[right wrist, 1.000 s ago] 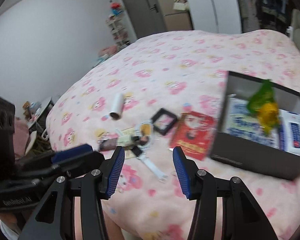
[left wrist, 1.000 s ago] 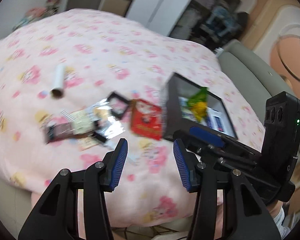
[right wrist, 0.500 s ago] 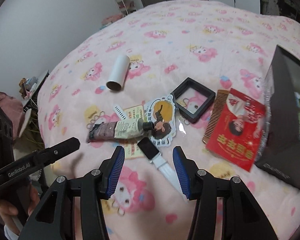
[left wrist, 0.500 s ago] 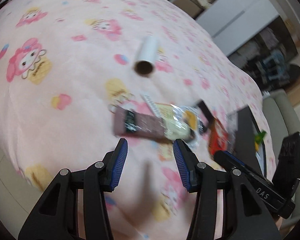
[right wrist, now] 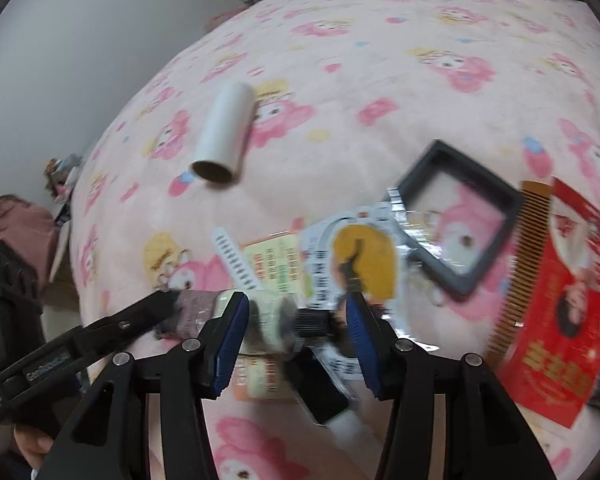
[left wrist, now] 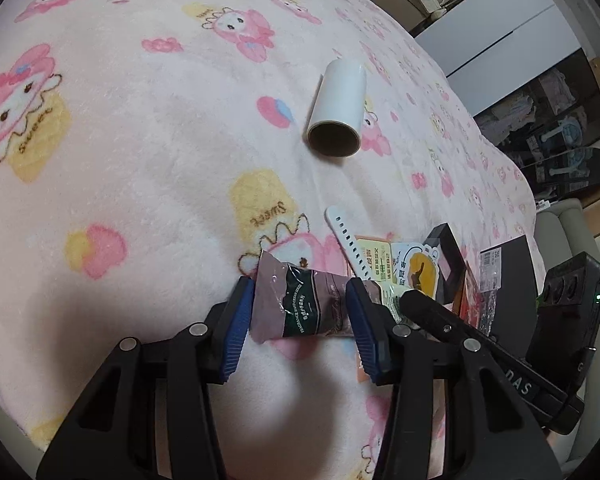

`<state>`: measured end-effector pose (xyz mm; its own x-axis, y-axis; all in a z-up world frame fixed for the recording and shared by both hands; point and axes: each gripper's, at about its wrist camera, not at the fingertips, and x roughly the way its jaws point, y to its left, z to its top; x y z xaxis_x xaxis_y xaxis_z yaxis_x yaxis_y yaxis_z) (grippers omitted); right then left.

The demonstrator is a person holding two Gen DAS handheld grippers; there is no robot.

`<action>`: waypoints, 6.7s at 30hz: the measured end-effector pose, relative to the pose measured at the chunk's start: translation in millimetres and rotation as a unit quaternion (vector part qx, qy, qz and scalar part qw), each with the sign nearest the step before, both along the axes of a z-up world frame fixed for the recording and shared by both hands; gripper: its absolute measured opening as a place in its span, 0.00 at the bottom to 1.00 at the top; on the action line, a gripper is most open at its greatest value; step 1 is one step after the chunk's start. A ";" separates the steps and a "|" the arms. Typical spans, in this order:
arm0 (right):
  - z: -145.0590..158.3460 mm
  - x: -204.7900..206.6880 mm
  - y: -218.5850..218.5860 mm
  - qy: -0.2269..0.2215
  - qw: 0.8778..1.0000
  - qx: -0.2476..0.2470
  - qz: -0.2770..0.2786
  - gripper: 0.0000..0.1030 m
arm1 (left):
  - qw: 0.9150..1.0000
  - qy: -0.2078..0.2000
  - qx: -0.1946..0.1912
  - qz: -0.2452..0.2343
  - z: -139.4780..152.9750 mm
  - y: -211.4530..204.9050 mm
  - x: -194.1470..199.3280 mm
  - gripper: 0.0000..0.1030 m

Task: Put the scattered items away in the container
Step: 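Carry the cream tube with the left tool over the black box, then lower the cream tube into the box and open the left tool, then withdraw the left tool and move it toward the white smartwatch, then grasp the white smartwatch strap with the left tool and lift it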

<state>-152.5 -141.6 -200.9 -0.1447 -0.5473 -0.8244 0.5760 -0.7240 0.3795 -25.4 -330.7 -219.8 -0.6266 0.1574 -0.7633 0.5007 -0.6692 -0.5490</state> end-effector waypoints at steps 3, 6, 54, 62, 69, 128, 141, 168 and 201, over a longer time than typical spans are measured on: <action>5.0 7.9 2.1 0.019 1.000 0.001 -0.003 0.41 | 1.000 0.006 0.000 -0.009 5.6 1.9 2.6 0.43; 15.9 13.5 16.8 0.014 1.000 -0.017 -0.013 0.38 | 0.999 0.018 0.015 -0.022 13.8 7.5 10.9 0.43; 139.3 11.6 378.1 0.152 0.951 -0.045 -0.267 0.37 | 0.941 0.089 -0.035 -0.325 141.0 342.4 -127.1 0.43; 108.8 -39.1 373.7 0.135 0.956 -0.027 -0.259 0.37 | 0.945 0.035 -0.032 -0.324 109.5 348.6 -181.0 0.45; 75.0 -57.6 380.9 0.085 0.961 -0.042 -0.259 0.36 | 0.936 -0.002 -0.098 -0.339 98.9 363.1 -191.5 0.44; 158.8 139.0 280.2 0.175 0.960 -0.004 -0.220 0.37 | 0.920 0.123 -0.143 -0.342 177.1 298.2 38.5 0.45; 135.0 134.2 217.3 0.151 0.978 -0.001 -0.142 0.37 | 0.943 0.098 -0.134 -0.288 150.7 240.1 50.6 0.46; 50.5 88.1 109.3 0.081 0.994 0.057 -0.054 0.37 | 0.983 0.025 -0.051 -0.175 53.4 129.9 27.6 0.46; -1.4 61.5 103.5 0.037 0.998 0.046 -0.034 0.15 | 0.977 0.030 -0.010 -0.209 11.1 152.6 -29.6 0.18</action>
